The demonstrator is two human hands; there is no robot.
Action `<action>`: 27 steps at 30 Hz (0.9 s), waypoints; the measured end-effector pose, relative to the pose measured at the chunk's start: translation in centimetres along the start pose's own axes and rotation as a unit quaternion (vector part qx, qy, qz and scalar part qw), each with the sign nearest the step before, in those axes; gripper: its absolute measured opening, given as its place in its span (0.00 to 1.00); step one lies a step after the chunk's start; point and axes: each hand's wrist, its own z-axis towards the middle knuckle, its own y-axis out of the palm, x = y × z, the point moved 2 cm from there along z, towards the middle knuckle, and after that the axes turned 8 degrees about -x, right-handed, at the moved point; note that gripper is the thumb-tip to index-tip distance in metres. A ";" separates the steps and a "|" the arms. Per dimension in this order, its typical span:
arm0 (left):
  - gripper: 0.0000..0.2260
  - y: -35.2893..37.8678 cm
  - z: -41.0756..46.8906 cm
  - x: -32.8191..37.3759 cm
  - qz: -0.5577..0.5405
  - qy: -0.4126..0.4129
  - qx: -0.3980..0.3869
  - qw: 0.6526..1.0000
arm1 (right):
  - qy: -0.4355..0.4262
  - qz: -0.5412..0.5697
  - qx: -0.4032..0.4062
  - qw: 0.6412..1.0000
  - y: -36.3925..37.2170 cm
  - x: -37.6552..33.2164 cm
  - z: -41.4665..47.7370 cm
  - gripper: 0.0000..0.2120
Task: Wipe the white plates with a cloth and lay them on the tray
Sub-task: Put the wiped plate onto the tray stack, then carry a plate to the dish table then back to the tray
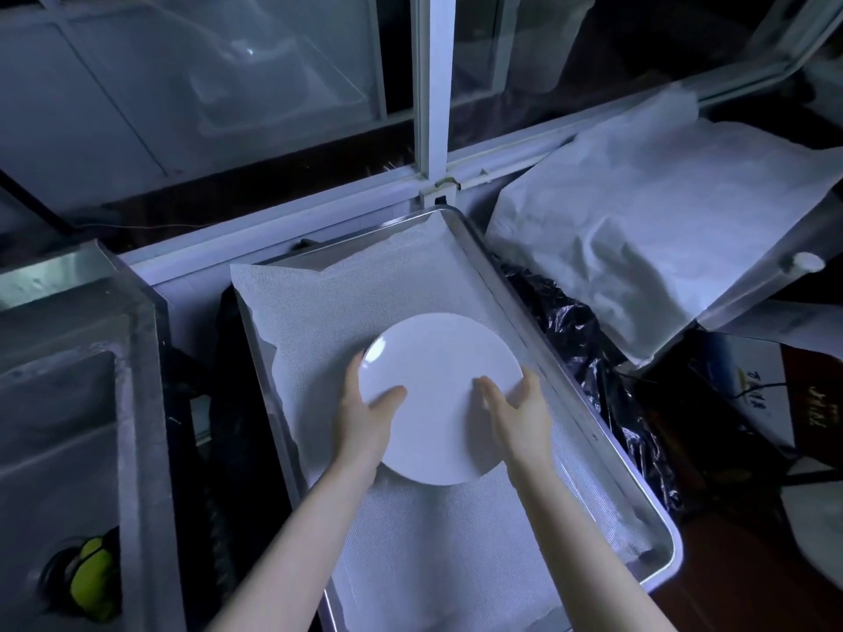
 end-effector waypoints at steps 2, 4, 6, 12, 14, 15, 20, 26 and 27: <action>0.28 0.1 -0.1 0.1 -0.023 -0.001 0.018 1.000 | -0.007 0.021 0.005 1.000 -0.1 0.0 -0.2 0.18; 0.27 0.1 -0.2 0.2 -0.048 -0.001 0.026 0.998 | -0.020 0.044 0.006 0.999 -0.1 -0.4 -0.4 0.16; 0.28 0.0 -0.2 0.2 -0.067 -0.001 0.026 0.997 | -0.028 0.054 0.003 0.998 0.0 -0.7 -0.5 0.17; 0.28 -0.4 -0.2 0.1 -0.085 -0.011 0.031 0.996 | -0.037 0.060 -0.004 0.998 0.1 -1.4 -0.6 0.20; 0.28 -0.5 -0.2 0.1 -0.086 -0.014 0.034 0.996 | -0.043 0.062 0.000 0.997 0.2 -1.3 -0.7 0.20; 0.28 -0.6 -0.2 0.1 -0.085 -0.013 0.035 0.996 | -0.045 0.063 0.002 0.997 0.2 -1.2 -0.7 0.21; 0.27 -0.7 -0.6 0.9 -0.081 0.005 0.041 0.996 | -0.048 0.073 0.000 0.996 0.3 -1.4 -0.8 0.20; 0.27 -1.5 -1.6 2.9 -0.080 0.036 0.054 0.995 | -0.050 0.099 -0.008 0.994 0.4 -2.1 -1.7 0.23; 0.28 -1.8 -1.8 3.2 -0.079 0.044 0.054 0.994 | -0.048 0.108 -0.010 0.993 0.3 -2.2 -1.9 0.24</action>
